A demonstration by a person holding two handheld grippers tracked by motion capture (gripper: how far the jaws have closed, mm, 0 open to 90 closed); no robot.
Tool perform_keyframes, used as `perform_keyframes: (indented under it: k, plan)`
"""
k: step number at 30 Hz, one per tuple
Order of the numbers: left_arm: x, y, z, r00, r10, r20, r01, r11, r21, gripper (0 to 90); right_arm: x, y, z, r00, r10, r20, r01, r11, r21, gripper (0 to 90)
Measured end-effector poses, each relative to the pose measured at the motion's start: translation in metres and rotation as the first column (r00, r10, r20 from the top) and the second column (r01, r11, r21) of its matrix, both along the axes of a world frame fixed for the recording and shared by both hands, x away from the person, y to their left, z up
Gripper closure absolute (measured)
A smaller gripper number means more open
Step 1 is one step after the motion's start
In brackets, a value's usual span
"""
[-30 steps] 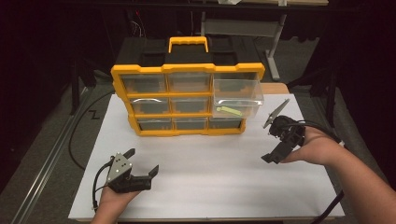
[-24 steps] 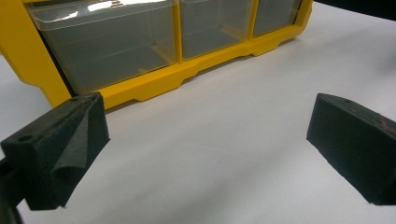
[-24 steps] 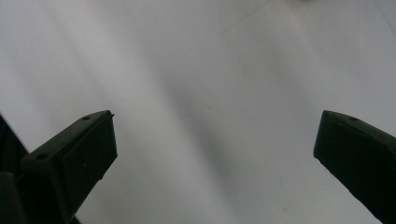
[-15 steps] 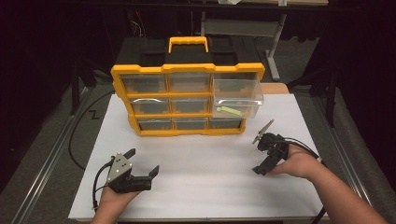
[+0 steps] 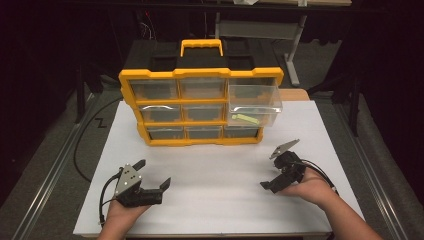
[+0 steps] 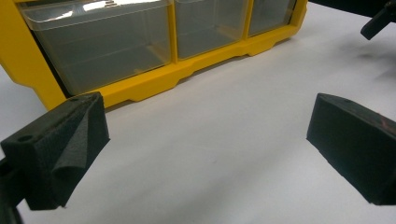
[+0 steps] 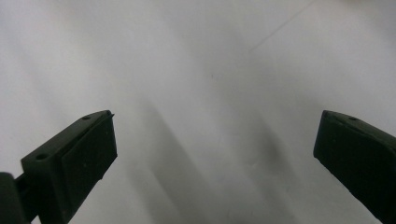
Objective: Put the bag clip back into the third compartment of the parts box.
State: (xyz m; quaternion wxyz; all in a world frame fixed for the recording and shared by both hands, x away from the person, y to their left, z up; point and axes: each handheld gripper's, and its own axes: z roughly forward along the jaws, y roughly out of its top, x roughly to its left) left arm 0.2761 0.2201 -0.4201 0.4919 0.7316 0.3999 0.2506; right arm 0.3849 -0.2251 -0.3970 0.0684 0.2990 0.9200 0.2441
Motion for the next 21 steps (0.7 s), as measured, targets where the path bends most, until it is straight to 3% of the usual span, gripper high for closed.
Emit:
perform_keyframes:
  k: [3, 6, 9, 11, 15, 19, 21]
  plan:
    - [0.0, 0.001, 0.001, 1.0, 0.009, 0.002, -0.009, 0.9999, -0.007, 0.4, -0.002, -0.007, 0.0, 0.9974, -0.042, 0.058, 0.037, 0.9959, 0.082, 0.0]
    - [-0.001, 0.003, 0.001, 0.9998, 0.017, 0.005, -0.017, 0.9998, -0.012, 0.4, -0.005, -0.012, 0.0, 0.9926, -0.078, 0.093, 0.063, 0.9855, 0.158, 0.0]
    - [0.0, 0.004, 0.001, 0.9997, 0.023, 0.001, -0.023, 0.9995, -0.021, 0.4, -0.01, -0.013, 0.002, 0.9787, -0.119, 0.167, 0.086, 0.9772, 0.194, 0.0]
    - [0.001, 0.004, 0.0, 0.9998, 0.02, -0.002, -0.02, 0.9996, -0.02, 0.4, -0.014, -0.013, 0.003, 0.9738, -0.138, 0.181, 0.093, 0.9664, 0.24, 0.0]
    - [0.001, 0.003, 0.0, 0.9999, 0.015, -0.006, -0.015, 0.9996, -0.023, 0.4, -0.024, -0.012, 0.005, 0.96, -0.185, 0.211, 0.099, 0.9269, 0.362, 0.0]
    - [0.0, 0.004, 0.0, 0.9999, 0.014, -0.007, -0.014, 0.9995, -0.028, 0.4, -0.033, -0.018, 0.008, 0.9381, -0.253, 0.236, 0.111, 0.8665, 0.487, 0.0]
    - [0.0, 0.004, 0.0, 0.9998, 0.015, -0.013, -0.015, 0.9994, -0.032, 0.4, -0.038, -0.022, 0.009, 0.9247, -0.281, 0.257, 0.113, 0.847, 0.52, 0.0]
